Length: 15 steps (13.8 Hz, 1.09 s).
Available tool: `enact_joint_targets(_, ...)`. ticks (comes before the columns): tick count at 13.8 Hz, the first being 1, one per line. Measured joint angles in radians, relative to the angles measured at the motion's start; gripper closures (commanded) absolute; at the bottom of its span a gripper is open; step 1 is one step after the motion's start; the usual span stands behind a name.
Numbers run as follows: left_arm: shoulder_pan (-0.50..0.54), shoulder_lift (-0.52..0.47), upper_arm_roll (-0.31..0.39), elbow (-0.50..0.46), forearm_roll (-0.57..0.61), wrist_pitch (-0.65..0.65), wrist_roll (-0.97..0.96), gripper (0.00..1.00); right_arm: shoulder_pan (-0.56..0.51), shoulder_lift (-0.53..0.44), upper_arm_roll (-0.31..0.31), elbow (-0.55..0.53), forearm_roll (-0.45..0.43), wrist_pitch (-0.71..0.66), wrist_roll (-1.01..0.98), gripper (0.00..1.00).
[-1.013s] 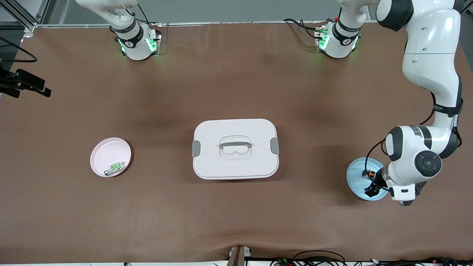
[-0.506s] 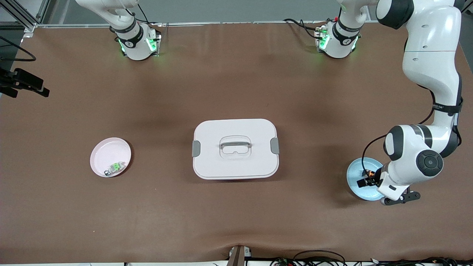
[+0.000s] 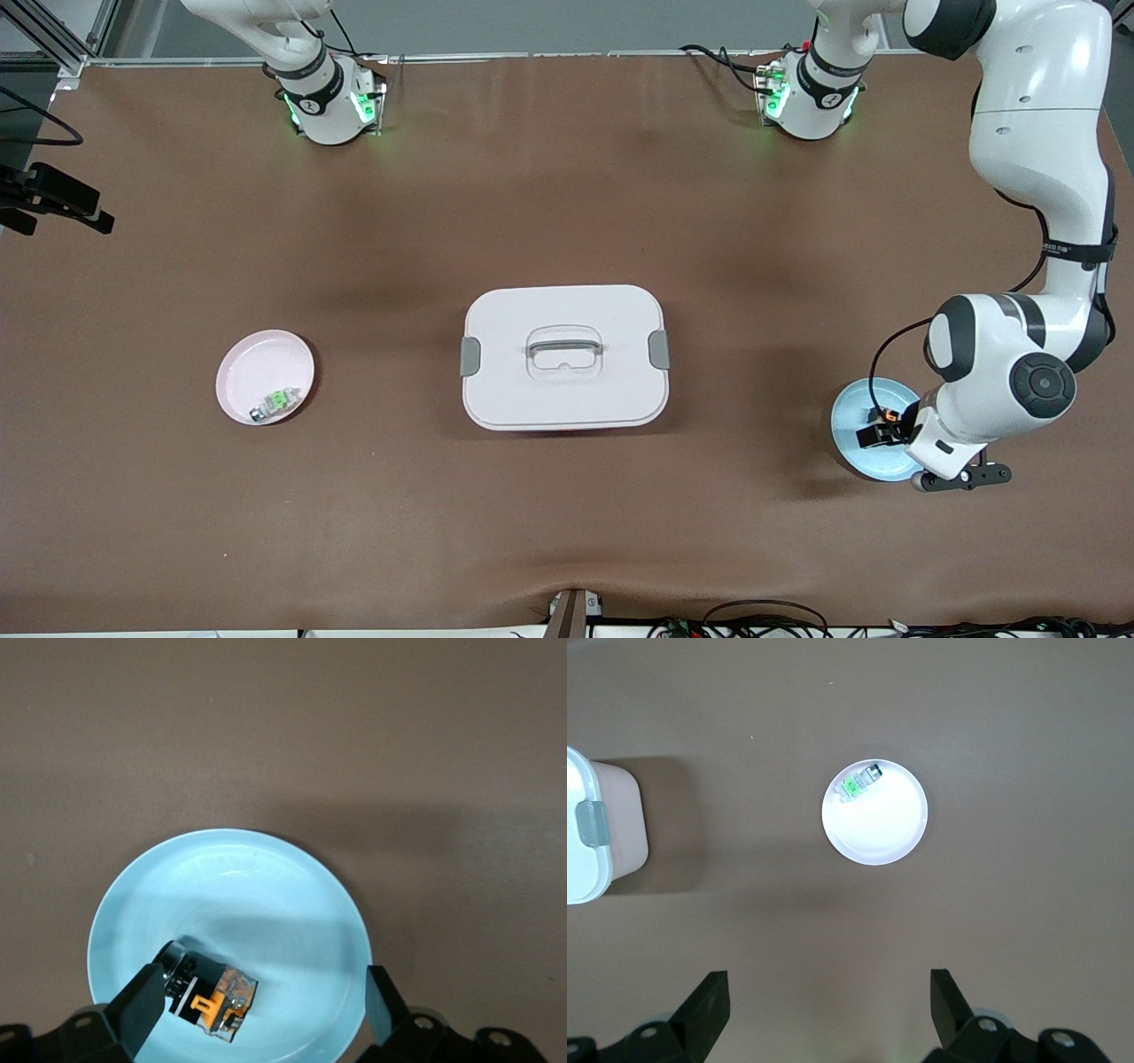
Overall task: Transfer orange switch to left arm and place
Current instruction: 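Open the left gripper and release the switch on the plate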
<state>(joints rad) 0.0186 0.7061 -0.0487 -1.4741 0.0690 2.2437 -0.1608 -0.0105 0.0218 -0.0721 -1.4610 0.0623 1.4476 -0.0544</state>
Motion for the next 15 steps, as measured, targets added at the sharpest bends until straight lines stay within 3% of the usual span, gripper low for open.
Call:
enact_joint_targets(8,-0.039,-0.209,0.0,-0.029,-0.002,-0.125,0.0,0.0,0.0,0.0,0.0,0.0,-0.001,0.0,0.0,0.0)
enact_joint_targets(15,-0.009,-0.407,0.001,-0.034,-0.019,-0.372,0.006,0.0,0.0,0.0,-0.001,0.0,-0.002,0.0,0.0,0.0)
